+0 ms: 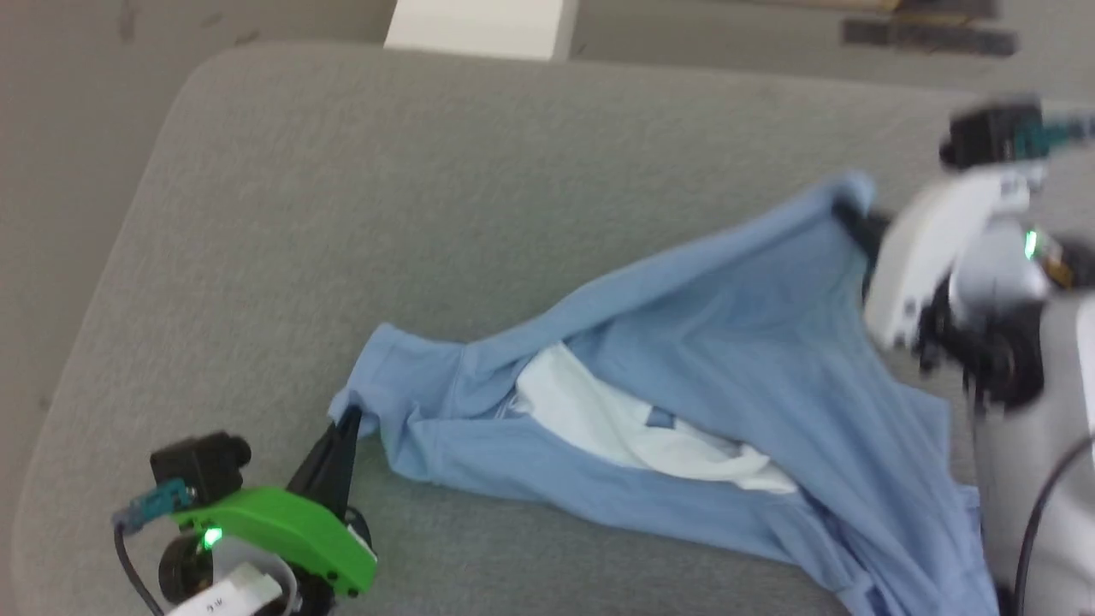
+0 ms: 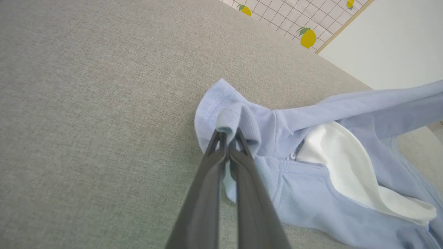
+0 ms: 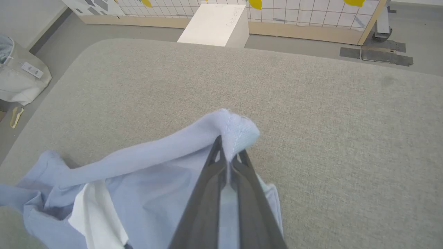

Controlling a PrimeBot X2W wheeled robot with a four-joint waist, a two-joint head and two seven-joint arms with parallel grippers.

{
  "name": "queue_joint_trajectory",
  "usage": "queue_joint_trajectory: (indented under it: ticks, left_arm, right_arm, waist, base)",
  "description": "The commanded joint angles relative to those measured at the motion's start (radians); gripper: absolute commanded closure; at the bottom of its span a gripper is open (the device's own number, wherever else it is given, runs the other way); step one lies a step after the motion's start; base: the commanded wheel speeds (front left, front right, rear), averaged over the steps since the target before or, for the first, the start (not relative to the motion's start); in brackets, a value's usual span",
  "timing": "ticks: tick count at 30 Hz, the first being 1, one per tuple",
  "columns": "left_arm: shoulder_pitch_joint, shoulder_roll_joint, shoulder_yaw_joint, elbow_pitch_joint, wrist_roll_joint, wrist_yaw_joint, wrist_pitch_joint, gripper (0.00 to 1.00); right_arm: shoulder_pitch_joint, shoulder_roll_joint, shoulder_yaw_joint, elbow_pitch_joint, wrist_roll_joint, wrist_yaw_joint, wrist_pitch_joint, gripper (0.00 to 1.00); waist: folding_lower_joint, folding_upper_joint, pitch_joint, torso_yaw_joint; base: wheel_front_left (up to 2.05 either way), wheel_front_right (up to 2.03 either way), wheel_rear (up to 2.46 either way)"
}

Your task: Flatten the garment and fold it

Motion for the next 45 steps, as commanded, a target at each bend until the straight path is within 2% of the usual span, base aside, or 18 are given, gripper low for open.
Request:
queue_joint_trajectory:
  ticks: [1, 5, 11, 17, 22, 26, 31, 35, 36, 45]
  left_arm:
    - [0.023, -0.001, 0.002, -0.010, 0.013, 0.016, 0.001, 1.00]
    - [0.055, -0.006, -0.001, -0.025, 0.012, 0.040, 0.003, 1.00]
    - [0.076, -0.009, -0.007, -0.027, 0.009, 0.054, 0.008, 1.00]
    - [0.093, -0.014, -0.010, -0.013, 0.000, 0.057, 0.008, 1.00]
    - [0.099, -0.022, -0.015, -0.004, -0.009, 0.054, 0.007, 1.00]
    - [0.064, -0.010, -0.006, 0.000, -0.022, 0.028, 0.017, 1.00]
    - [-0.072, 0.030, 0.016, 0.001, -0.023, -0.019, 0.056, 1.00]
    - [-0.245, 0.064, 0.033, 0.000, -0.016, -0.056, 0.106, 1.00]
    - [-0.399, 0.085, 0.035, 0.011, -0.001, -0.079, 0.153, 1.00]
    - [-0.776, 0.107, 0.026, 0.081, 0.062, -0.131, 0.232, 1.00]
  right_arm:
    - [0.075, 0.011, -0.019, -0.041, 0.021, -0.001, -0.006, 1.00]
    - [0.266, 0.041, -0.074, -0.154, 0.052, -0.001, -0.015, 1.00]
    - [0.532, 0.081, -0.145, -0.270, 0.097, -0.001, -0.041, 1.00]
    - [0.704, 0.088, -0.147, -0.283, 0.192, -0.001, -0.078, 1.00]
    - [0.746, 0.088, -0.144, -0.276, 0.224, -0.001, -0.112, 1.00]
    - [0.707, 0.088, -0.143, -0.295, 0.216, -0.001, -0.101, 1.00]
    - [0.563, 0.068, -0.148, -0.336, 0.204, -0.001, 0.011, 1.00]
    - [0.408, 0.006, -0.157, -0.368, 0.215, -0.001, 0.114, 1.00]
    - [0.295, -0.037, -0.169, -0.391, 0.236, -0.001, 0.194, 1.00]
    - [0.027, -0.108, -0.229, -0.409, 0.261, -0.001, 0.336, 1.00]
  waist:
    - [0.0000, 0.0042, -0.138, -0.133]
    - [0.0000, 0.0042, -0.166, -0.165]
    - [0.0000, 0.0042, -0.178, -0.180]
    - [0.0000, 0.0042, -0.191, -0.185]
    - [0.0000, 0.0042, -0.207, -0.183]
    - [0.0000, 0.0042, -0.217, -0.183]
    - [0.0000, 0.0042, -0.238, -0.189]
    - [0.0000, 0.0042, -0.250, -0.191]
    - [0.0000, 0.0042, -0.253, -0.187]
    - [0.0000, 0.0042, -0.265, -0.188]
  base:
    - [0.00, 0.00, 0.00]
    - [0.00, 0.00, 0.00]
    - [0.00, 0.00, 0.00]
    - [0.00, 0.00, 0.00]
    - [0.00, 0.00, 0.00]
    - [0.00, 0.00, 0.00]
    - [0.00, 0.00, 0.00]
    - [0.00, 0.00, 0.00]
    - [0.00, 0.00, 0.00]
    - [0.00, 0.00, 0.00]
